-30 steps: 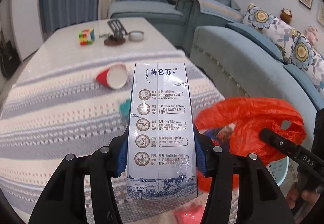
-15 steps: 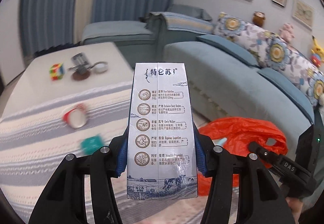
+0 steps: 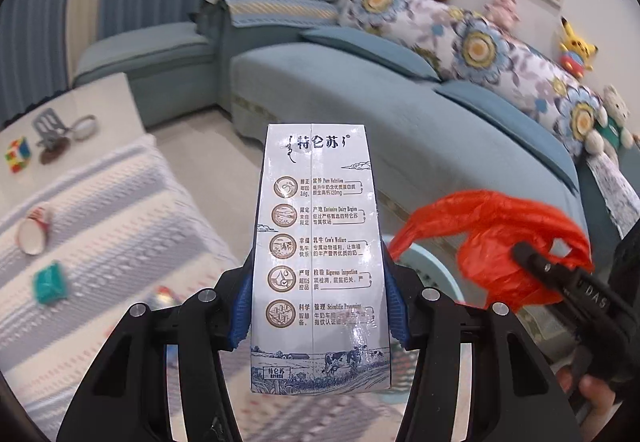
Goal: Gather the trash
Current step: 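Carry the milk box and red bag over the wastebasket and open both tools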
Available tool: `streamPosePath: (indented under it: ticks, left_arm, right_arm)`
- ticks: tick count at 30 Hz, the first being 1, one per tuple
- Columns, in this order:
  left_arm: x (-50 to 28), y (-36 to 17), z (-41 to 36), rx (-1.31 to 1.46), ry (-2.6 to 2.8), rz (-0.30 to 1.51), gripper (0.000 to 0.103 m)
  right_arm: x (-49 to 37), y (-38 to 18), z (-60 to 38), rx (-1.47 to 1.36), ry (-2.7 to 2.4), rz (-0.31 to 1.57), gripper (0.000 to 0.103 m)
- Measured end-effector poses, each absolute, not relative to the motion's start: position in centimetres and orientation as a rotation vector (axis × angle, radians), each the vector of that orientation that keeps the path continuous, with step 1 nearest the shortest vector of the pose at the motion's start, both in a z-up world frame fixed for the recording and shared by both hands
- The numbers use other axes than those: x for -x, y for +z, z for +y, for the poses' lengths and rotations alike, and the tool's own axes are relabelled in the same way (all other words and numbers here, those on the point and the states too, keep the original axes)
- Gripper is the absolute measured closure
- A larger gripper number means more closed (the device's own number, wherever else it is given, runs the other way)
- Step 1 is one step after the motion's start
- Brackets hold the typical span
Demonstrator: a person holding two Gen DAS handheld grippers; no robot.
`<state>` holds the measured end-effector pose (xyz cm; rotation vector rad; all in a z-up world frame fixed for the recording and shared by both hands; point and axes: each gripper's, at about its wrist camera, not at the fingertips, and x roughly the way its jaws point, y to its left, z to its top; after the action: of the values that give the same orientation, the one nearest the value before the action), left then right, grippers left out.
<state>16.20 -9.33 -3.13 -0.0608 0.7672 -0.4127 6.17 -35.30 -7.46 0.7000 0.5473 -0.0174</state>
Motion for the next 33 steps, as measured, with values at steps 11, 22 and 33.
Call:
streamPosePath:
  ticks: [11,22,33]
  left_arm:
    - [-15.4,-8.4,-15.6,-0.104,-0.478,0.857,0.052]
    - [-14.1,-10.8,-18.3,-0.198,-0.499,0.903,0.051]
    - [-13.9,-11.2,-18.8,-0.222,-0.493,0.906,0.051]
  right_arm:
    - [-6.0,-9.6,-36.8,-0.531,-0.214,0.679,0.075]
    - [-7.1,-9.0,-36.8,-0.455,-0.266,0.682,0.075]
    - [-7.0,-9.1,-37.2,-0.476,-0.279,0.683,0.075]
